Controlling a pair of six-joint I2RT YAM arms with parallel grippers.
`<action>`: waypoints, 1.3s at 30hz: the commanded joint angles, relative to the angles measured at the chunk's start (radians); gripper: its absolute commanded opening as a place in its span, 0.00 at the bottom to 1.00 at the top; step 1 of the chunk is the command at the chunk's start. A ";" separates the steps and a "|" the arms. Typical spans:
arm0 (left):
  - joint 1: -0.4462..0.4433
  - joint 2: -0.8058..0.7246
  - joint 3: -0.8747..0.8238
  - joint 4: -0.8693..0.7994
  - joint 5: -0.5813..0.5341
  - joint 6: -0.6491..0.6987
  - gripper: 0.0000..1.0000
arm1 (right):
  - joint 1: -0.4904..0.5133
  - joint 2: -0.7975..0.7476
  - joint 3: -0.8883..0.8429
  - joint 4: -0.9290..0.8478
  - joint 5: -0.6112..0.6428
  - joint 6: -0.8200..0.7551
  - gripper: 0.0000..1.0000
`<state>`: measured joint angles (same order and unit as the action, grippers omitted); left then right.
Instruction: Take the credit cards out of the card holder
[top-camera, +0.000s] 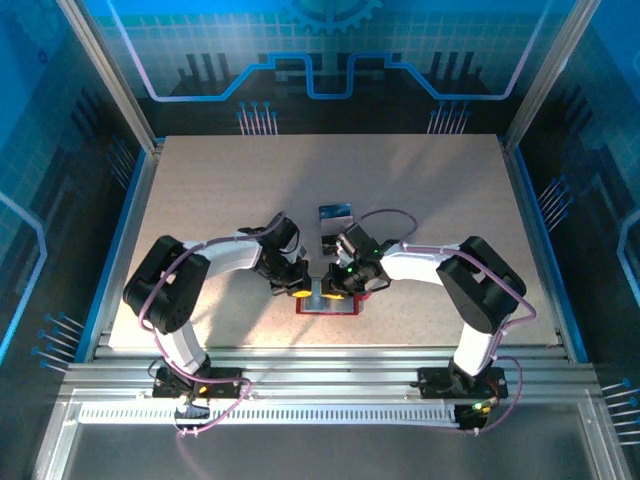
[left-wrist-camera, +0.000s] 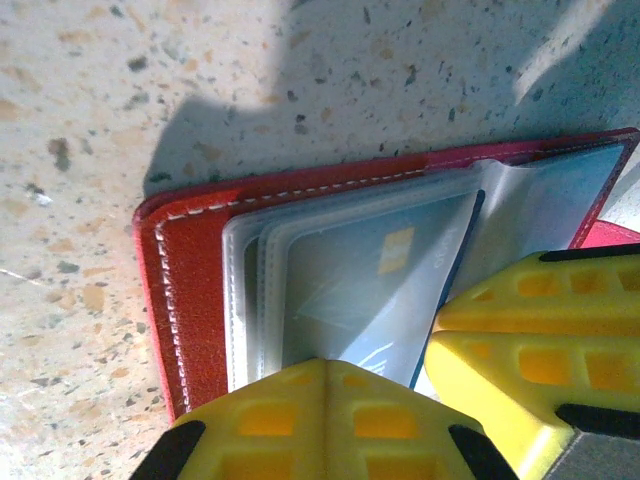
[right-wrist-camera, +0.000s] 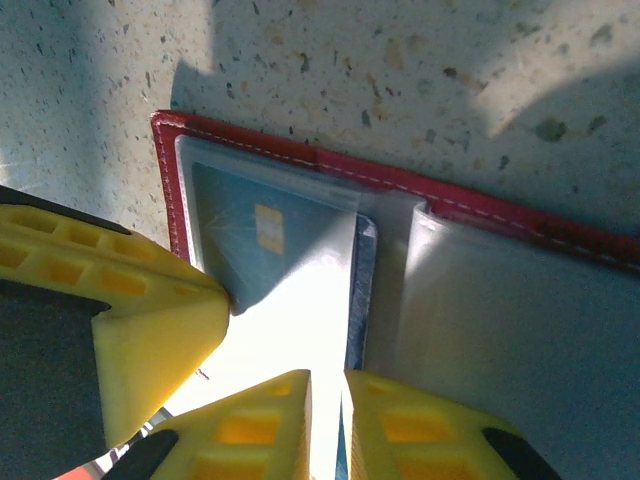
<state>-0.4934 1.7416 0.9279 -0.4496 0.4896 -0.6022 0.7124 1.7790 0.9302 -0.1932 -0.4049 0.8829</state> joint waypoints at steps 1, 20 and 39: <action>0.007 -0.020 -0.021 -0.047 -0.020 -0.002 0.00 | -0.011 0.021 0.010 -0.009 -0.003 -0.004 0.16; 0.007 -0.033 -0.010 -0.051 0.002 -0.015 0.02 | -0.010 0.013 0.051 -0.117 0.037 -0.044 0.25; 0.007 0.024 -0.033 -0.074 -0.037 0.016 0.00 | -0.007 0.003 0.062 -0.164 0.076 -0.052 0.26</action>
<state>-0.4915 1.7386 0.9226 -0.4706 0.4870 -0.5991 0.7124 1.7844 0.9764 -0.2916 -0.3702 0.8478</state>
